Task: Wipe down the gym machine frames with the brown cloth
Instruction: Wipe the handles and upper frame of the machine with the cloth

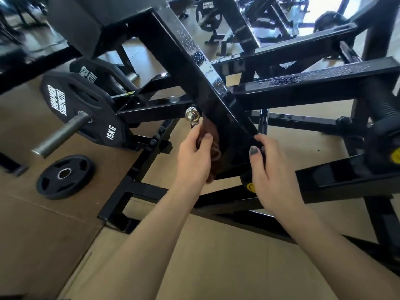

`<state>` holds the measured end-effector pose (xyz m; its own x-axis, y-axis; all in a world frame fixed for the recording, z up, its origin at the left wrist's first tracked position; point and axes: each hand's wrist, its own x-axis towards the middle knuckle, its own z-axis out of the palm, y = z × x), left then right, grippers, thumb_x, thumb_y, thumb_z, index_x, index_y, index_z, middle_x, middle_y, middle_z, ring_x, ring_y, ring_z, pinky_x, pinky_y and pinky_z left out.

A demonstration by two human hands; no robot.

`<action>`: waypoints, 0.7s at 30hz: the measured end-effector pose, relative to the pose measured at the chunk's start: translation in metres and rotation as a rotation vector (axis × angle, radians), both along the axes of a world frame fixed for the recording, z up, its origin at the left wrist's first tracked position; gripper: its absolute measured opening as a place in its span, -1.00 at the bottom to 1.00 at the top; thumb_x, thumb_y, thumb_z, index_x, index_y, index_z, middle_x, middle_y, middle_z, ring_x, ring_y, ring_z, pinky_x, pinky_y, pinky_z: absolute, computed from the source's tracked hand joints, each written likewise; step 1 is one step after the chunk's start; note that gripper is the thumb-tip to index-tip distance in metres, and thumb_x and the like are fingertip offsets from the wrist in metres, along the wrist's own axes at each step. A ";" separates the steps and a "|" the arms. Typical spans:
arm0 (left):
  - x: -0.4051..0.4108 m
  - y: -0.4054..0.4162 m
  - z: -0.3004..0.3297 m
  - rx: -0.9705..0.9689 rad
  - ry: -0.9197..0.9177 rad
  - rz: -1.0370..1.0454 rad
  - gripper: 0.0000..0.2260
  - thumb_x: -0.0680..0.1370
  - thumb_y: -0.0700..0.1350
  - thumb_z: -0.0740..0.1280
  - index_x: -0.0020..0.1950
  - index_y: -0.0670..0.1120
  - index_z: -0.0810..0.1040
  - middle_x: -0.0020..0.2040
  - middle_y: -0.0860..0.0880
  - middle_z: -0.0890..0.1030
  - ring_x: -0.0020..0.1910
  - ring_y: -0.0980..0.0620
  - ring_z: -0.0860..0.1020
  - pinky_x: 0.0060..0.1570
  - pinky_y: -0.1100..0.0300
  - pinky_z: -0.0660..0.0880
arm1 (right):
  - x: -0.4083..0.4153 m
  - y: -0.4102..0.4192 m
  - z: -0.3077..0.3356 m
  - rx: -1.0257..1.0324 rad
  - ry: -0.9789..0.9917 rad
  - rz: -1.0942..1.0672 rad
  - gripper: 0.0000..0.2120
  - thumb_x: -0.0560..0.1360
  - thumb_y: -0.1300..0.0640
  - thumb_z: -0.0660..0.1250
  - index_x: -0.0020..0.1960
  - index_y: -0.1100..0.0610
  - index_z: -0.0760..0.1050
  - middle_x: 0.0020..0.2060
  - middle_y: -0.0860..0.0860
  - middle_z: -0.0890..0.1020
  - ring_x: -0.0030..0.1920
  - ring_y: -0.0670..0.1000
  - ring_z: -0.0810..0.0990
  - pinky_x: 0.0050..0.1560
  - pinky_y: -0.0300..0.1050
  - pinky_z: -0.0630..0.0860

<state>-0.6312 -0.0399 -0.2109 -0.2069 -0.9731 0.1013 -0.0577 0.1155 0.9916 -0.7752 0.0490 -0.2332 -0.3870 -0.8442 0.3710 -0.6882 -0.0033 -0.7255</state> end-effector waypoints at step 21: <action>-0.037 0.055 0.053 -0.115 0.047 -0.322 -0.72 0.70 -0.05 0.19 0.38 0.14 0.52 0.17 0.23 0.63 0.20 0.26 0.58 0.21 0.27 0.54 | 0.009 0.026 0.051 -0.177 -0.698 0.201 -0.63 0.62 -0.31 0.04 0.38 -0.44 0.41 0.22 -0.28 0.62 0.24 -0.24 0.59 0.08 -0.31 0.61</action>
